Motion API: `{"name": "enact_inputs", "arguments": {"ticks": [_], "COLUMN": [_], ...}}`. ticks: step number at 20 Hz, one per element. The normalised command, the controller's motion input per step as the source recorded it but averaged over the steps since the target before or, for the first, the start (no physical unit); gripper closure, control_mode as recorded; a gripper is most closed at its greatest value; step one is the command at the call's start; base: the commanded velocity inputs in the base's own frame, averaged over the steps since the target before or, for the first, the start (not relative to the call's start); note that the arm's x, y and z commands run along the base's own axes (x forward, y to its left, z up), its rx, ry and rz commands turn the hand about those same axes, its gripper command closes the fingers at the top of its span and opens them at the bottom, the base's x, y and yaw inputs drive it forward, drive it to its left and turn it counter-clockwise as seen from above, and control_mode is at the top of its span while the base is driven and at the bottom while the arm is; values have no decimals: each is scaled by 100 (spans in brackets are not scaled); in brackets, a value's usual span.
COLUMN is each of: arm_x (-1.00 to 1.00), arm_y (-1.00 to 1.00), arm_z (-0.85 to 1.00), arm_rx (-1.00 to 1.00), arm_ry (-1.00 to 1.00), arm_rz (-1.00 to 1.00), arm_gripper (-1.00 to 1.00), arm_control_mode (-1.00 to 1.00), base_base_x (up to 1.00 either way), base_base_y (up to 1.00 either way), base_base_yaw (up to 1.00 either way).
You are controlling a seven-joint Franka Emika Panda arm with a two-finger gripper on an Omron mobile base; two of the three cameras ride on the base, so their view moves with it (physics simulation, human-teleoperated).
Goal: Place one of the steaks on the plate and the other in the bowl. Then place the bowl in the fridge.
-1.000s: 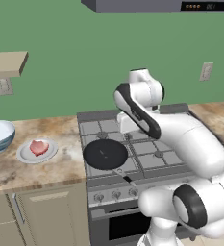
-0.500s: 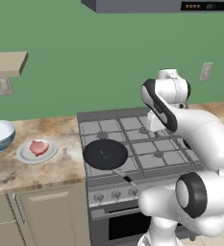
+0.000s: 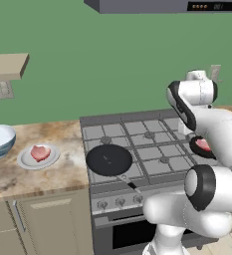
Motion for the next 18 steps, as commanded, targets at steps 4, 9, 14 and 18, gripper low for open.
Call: {"name": "enact_inputs", "arguments": {"ticks": [4,9,14,18], "arm_x": [0,0,0,10], "arm_y": [-69,-64,-35,-9], "arm_z": [-2,-11,-24,-25], "arm_rx": [-1,0,0,0], "arm_ry": [0,0,0,-2], "arm_rz": [12,4,-1,-6], "arm_gripper": [-100,-100,-100,-100], "arm_control_mode": [-100,-100,-100,-100], "base_base_x": [0,0,0,0], "base_base_y": [0,0,0,0], "base_base_yaw": [0,0,0,0]}}
